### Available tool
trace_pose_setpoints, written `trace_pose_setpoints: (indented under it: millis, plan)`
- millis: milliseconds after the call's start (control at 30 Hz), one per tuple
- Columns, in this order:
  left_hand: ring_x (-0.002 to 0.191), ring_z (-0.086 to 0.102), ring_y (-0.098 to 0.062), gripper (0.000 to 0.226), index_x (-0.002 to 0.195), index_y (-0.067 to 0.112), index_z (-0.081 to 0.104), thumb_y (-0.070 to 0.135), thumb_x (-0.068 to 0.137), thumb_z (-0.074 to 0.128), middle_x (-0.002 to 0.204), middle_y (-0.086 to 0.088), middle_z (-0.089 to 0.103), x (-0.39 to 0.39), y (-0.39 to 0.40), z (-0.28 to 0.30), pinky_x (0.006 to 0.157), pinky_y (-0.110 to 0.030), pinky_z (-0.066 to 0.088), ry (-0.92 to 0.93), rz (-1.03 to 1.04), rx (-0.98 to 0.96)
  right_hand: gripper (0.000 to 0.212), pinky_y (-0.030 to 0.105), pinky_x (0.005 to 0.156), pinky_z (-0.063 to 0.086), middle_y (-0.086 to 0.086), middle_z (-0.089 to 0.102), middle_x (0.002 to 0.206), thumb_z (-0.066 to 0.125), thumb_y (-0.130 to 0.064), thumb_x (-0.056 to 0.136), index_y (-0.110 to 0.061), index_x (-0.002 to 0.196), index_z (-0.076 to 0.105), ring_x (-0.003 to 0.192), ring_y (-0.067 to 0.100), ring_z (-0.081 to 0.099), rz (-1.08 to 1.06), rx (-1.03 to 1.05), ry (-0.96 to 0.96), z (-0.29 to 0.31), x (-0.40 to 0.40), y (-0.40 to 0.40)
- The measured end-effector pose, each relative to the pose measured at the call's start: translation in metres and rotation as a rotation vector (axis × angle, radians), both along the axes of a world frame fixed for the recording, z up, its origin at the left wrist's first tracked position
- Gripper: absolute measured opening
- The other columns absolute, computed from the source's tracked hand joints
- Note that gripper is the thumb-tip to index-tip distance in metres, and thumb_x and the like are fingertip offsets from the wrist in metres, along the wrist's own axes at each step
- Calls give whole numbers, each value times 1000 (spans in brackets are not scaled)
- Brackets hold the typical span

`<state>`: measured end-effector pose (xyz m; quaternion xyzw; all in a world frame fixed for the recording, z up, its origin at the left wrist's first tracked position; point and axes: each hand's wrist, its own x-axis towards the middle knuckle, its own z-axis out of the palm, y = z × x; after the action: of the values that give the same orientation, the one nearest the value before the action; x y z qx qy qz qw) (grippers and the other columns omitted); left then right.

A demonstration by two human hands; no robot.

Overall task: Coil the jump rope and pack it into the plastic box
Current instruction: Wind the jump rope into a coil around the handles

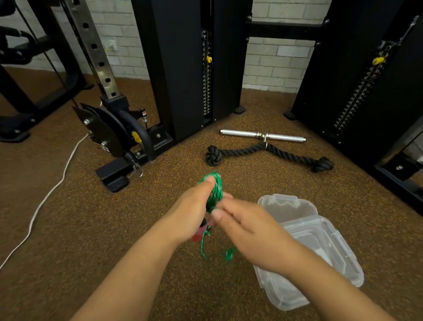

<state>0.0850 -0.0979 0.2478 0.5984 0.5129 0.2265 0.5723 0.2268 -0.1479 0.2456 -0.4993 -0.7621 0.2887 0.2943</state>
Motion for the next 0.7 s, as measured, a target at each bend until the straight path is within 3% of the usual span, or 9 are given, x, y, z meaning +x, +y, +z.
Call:
trace_pose_setpoints:
  millis: [67,167,200,267,333,433,500,567,700]
  plan:
    - [89,57,-8,45,87,28,63,54,91,26,95,4,63,0,-2,2,84,-23,41,-44,17,-29,26,26,65,44,-16,56,68,43,-33,96,-23,79,60,68,2,53,-85,-45,115,10,10,3]
    - [76,51,1,42,85,18,59,29,100,22,86,1,63,4,-1,10,76,-10,38,-109,-23,-26,26,28,63,44,-11,64,66,45,-26,97,-22,77,61,62,7,52,-127,-119,244,18,19,5]
    - [75,52,-6,48,89,9,60,32,100,20,82,-4,67,5,-1,12,83,-15,40,-113,-80,-19,26,32,61,43,-13,62,61,45,-26,97,-24,75,60,59,10,49,-142,-139,272,17,22,6]
    - [76,53,-20,51,86,9,59,46,94,25,68,-5,63,5,-1,12,95,-39,40,-116,-207,-38,26,36,60,42,-12,54,57,48,-32,95,-27,73,61,58,14,46,-193,-150,310,13,27,10]
    - [68,54,-19,38,77,15,59,45,91,41,61,0,58,2,0,12,91,-44,45,-93,-279,-39,27,36,58,39,-9,54,60,53,-43,90,-28,69,62,57,12,45,-235,-160,344,10,31,13]
    - [59,50,-10,21,94,12,65,27,96,50,57,4,48,2,-3,13,75,-26,49,-160,-316,-70,31,34,60,41,-6,56,53,54,-47,80,-21,65,59,58,14,56,-295,-264,511,9,33,15]
    - [54,46,-7,29,106,6,66,26,96,47,54,5,42,2,-2,11,68,-22,47,-197,-274,-75,33,34,73,46,-3,65,58,53,-44,83,-17,65,55,67,13,63,-318,-360,604,9,36,16]
    - [52,44,-8,36,104,6,69,33,94,47,51,6,39,1,0,11,68,-26,44,-233,-214,-70,35,37,85,48,1,69,67,50,-47,85,-18,65,51,74,17,64,-332,-477,692,8,39,17]
    - [50,43,-12,47,88,13,71,52,87,45,46,6,33,-1,4,13,68,-29,39,-275,-42,-53,29,35,71,49,2,58,59,51,-41,84,-15,73,55,53,18,58,-294,-708,908,8,47,17]
